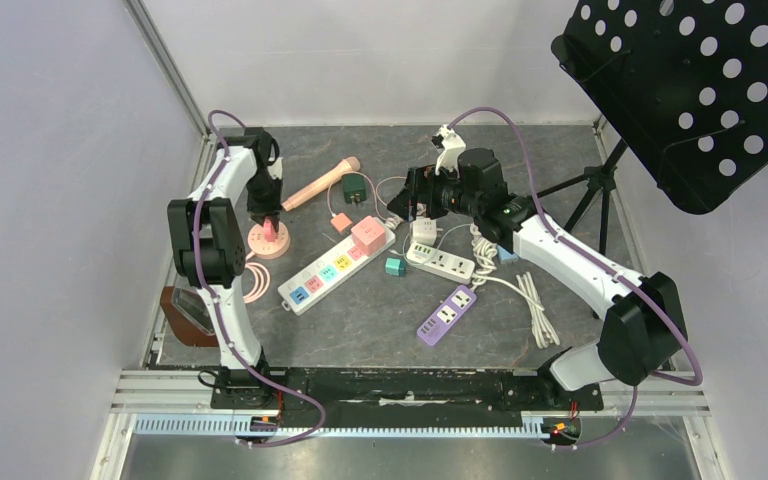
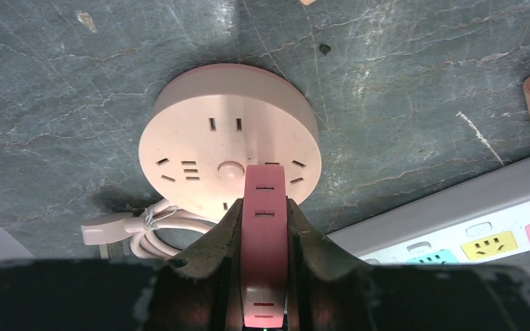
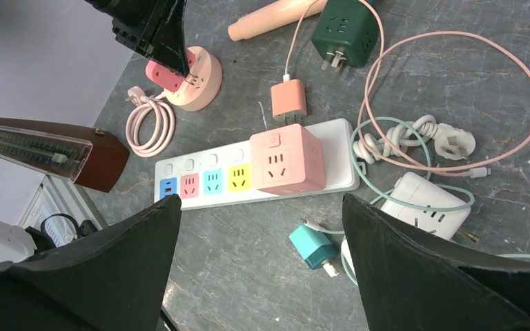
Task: Insert the plug
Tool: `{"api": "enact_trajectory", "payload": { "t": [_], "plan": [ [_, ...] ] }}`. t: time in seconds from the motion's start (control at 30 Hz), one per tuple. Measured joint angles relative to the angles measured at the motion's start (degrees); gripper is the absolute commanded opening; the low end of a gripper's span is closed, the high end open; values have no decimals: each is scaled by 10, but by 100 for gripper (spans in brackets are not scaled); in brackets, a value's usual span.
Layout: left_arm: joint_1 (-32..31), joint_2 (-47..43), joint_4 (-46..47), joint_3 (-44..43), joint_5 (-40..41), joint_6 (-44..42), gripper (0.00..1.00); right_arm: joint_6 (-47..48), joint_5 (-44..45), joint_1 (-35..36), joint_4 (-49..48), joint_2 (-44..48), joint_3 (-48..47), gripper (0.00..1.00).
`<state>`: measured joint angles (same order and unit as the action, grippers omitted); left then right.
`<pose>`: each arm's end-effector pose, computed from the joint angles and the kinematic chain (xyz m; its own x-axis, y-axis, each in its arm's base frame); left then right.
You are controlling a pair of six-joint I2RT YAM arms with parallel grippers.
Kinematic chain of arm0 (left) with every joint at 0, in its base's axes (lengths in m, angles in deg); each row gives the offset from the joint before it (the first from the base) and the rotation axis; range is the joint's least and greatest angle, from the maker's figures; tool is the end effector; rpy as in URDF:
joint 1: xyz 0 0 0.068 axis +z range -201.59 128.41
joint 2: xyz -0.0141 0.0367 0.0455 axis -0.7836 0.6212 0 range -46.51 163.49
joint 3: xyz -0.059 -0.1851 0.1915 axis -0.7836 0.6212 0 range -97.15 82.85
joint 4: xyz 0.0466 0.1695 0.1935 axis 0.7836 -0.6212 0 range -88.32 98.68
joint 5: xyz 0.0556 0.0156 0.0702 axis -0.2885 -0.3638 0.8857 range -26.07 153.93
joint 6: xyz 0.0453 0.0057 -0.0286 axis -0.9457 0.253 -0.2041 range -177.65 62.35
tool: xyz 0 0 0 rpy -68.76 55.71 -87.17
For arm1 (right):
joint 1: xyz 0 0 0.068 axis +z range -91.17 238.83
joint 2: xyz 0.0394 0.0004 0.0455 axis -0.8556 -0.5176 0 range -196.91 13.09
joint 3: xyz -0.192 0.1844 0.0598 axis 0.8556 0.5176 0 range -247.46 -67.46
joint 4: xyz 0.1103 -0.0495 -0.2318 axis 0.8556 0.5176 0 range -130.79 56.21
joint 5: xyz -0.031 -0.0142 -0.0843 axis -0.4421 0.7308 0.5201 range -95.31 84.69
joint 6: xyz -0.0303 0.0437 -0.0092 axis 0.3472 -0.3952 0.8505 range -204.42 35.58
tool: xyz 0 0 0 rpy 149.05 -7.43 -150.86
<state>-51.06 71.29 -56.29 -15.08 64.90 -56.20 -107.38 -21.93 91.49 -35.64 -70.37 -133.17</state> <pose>0.4037 0.0043 0.2111 -0.9953 -0.0347 -0.0904 -0.0362 0.9992 0.0147 0.2818 0.1927 0.3162 -0.5900 0.0658 -0.8047 -0.5527 0.6937 0.4619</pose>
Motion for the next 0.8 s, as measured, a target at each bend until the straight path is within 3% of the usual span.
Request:
{"api": "enact_trajectory", "payload": {
  "t": [0.33,0.8],
  "plan": [
    [-21,-10,16,15,-14,0,2,-4,0,0,-4,0,8,88],
    [-22,-11,18,17,35,0,2,-4,0,0,-8,0,16,88]
  ]
}}
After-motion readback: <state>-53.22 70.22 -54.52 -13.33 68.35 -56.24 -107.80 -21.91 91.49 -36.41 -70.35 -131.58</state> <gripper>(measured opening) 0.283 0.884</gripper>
